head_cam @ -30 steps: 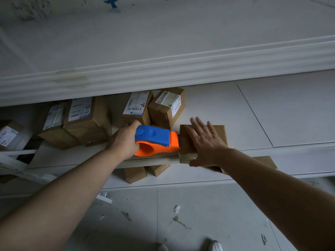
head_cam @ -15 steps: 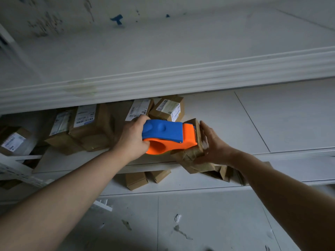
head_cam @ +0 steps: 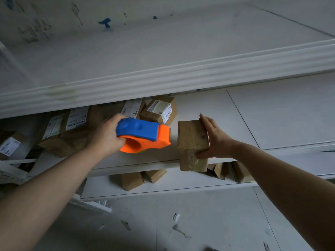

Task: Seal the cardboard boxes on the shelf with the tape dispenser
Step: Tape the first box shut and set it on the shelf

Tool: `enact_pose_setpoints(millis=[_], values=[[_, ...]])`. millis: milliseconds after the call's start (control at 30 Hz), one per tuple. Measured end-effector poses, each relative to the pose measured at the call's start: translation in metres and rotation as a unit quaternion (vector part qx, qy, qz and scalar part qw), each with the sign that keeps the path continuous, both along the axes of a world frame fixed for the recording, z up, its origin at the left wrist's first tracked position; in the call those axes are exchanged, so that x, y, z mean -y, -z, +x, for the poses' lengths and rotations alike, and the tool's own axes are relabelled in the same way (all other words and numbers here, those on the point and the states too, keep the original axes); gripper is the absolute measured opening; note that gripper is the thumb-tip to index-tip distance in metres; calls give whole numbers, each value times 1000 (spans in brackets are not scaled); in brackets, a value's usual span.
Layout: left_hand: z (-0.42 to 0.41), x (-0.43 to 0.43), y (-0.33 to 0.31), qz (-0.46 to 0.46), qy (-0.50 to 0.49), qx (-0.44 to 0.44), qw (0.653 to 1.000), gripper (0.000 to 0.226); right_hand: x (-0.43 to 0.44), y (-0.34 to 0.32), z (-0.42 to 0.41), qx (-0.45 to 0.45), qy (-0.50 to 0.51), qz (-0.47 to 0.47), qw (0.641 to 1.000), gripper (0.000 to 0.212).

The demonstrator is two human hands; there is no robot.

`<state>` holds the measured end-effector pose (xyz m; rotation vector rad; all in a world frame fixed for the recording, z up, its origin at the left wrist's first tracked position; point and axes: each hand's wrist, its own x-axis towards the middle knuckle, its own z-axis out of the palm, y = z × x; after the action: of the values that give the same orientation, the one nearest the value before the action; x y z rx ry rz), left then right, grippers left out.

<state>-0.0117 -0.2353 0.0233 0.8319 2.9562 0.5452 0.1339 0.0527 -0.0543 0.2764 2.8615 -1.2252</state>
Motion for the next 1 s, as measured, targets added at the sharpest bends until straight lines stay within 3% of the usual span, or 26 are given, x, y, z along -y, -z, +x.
enact_pose_setpoints(millis=[200,433,567,767,1000], values=[[-10,5,16,17,8,26,999,59,-8,2,8,15,0,-2,1000,139],[-2,-13,37,-64,26,0,998,52,-8,-1,7,25,-35,40,998,140],[0,-22,42,-71,36,-5,997,49,-9,-21,6,82,-80,186,976,144],[-3,-24,40,-85,39,2,996,46,23,-19,3,-3,-157,344,926,124],[1,-19,43,-70,29,20,997,45,40,-22,0,12,-155,362,919,115]])
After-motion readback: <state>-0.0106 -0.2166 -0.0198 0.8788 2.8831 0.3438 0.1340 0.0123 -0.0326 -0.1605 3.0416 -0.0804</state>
